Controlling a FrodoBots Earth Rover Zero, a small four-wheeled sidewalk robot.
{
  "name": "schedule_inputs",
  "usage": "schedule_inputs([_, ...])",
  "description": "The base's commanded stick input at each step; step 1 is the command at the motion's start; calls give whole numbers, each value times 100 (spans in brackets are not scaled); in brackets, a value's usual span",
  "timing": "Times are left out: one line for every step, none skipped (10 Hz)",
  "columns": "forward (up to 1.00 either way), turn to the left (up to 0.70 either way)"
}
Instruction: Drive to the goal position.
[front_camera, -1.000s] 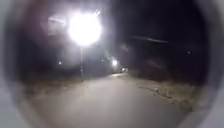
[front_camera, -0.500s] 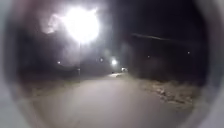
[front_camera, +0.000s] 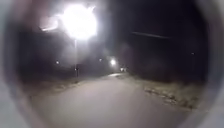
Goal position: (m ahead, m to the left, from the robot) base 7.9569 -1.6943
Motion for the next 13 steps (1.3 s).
schedule_inputs([100, 0])
schedule_inputs([100, 0])
schedule_inputs([100, 0])
schedule_inputs([100, 9])
schedule_inputs([100, 40])
schedule_inputs([100, 26])
schedule_inputs([100, 12])
schedule_inputs([100, 0])
schedule_inputs([100, 0])
schedule_inputs([100, 0])
schedule_inputs([100, 0])
schedule_inputs([100, 0])
schedule_inputs([100, 0])
